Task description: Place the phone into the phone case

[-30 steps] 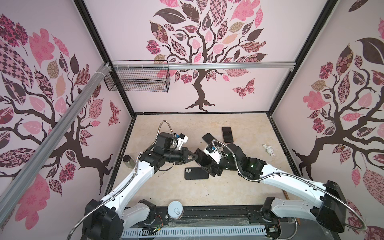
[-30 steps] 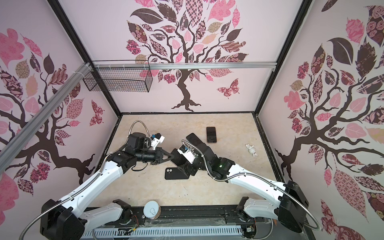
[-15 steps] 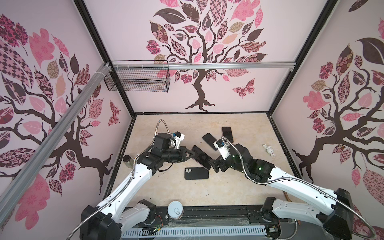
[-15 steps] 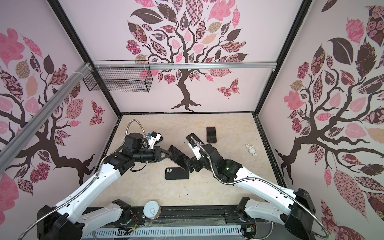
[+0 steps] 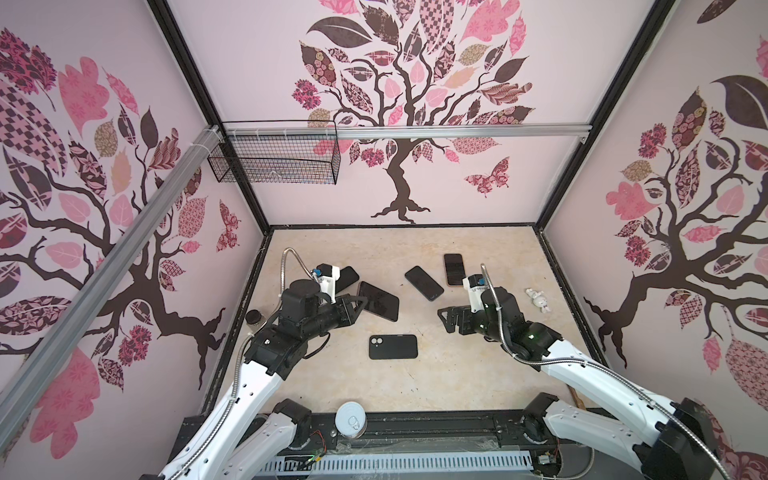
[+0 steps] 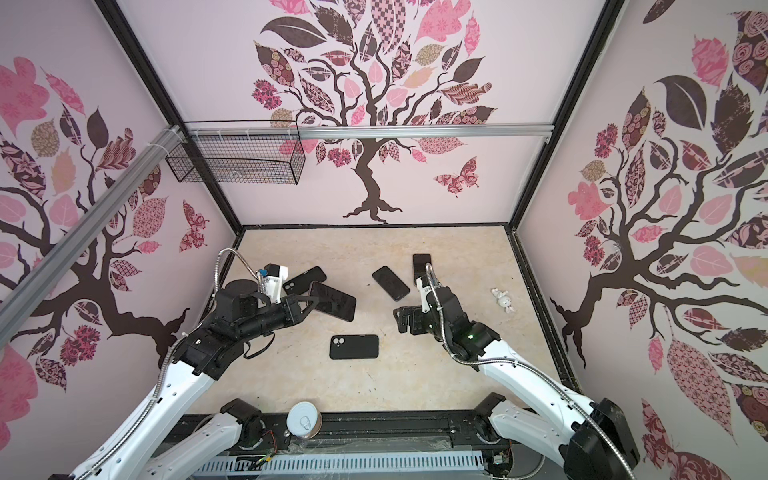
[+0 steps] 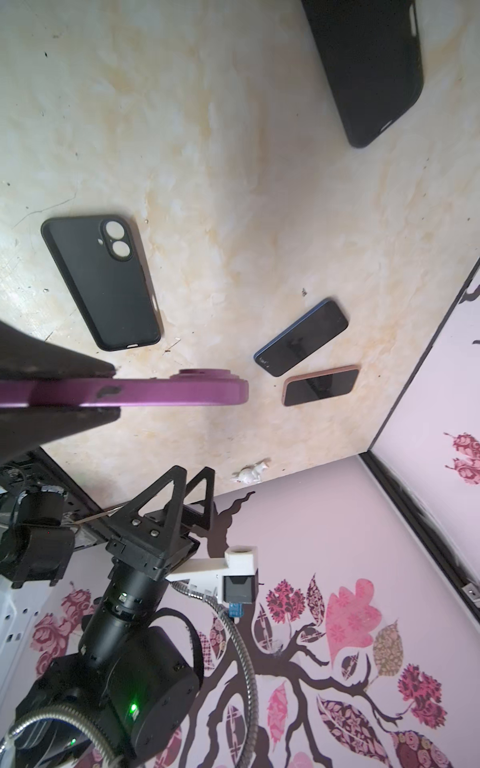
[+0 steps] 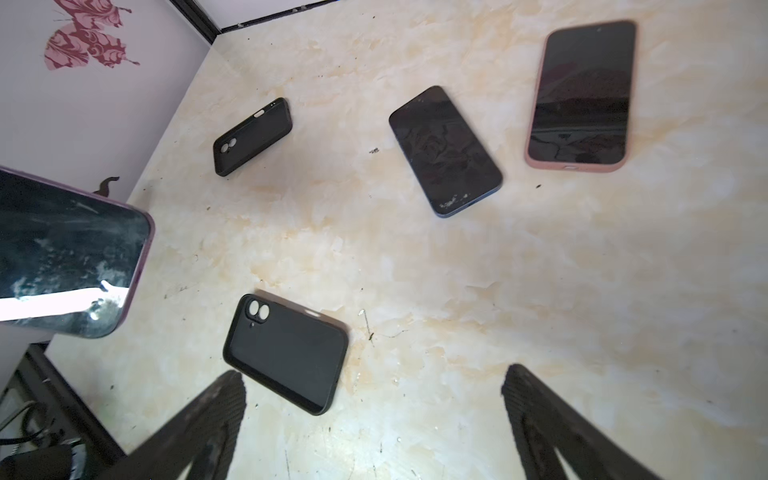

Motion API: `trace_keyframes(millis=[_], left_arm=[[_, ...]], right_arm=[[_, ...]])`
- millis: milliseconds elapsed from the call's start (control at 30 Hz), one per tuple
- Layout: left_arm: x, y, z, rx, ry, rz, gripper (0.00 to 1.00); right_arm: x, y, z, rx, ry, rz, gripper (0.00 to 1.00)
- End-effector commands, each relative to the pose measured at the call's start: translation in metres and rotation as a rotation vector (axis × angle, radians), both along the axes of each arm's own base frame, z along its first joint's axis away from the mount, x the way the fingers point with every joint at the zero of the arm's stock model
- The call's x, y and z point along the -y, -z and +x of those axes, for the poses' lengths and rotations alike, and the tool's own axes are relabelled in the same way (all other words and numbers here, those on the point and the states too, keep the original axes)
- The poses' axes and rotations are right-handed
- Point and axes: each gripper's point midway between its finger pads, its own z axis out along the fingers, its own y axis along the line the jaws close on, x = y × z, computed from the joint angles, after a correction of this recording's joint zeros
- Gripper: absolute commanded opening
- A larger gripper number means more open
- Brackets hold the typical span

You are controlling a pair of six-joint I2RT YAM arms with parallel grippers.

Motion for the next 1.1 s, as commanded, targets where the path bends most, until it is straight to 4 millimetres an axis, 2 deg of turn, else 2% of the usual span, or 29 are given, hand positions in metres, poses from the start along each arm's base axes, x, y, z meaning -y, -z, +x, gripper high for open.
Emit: trace_keyframes(millis=[0, 200, 400, 633, 900, 1067], left_arm=[[-0.011, -0.011, 0.006, 0.07, -0.075, -0.023, 0.0], [-0.008, -0.027, -0.001, 0.127, -0.037, -0.042, 0.0], [0.008, -0.046, -0.01, 0.182, 0.06, -0.133, 0.0], [0.022, -0.061, -0.017, 0.212, 0.142, -0.249, 0.0], [0.028, -0.072, -0.027, 0.254, 0.194, -0.339, 0.0], [0.032, -0.077, -0.031, 0.266, 0.227, -0.396, 0.0]], right_arm=[[-0.031, -0.013, -0.012, -0.038, -0.115, 0.18, 0.99], [-0.065, -0.035, -0.028, -0.042, -0.295, 0.402, 0.88], [-0.085, -0.064, -0.046, -0.02, -0.446, 0.627, 0.71], [-0.085, -0.091, -0.052, 0.03, -0.491, 0.807, 0.68], [-0.085, -0.116, -0.052, 0.081, -0.517, 0.895, 0.6], [-0.088, -0.125, -0.05, 0.083, -0.534, 0.942, 0.55]])
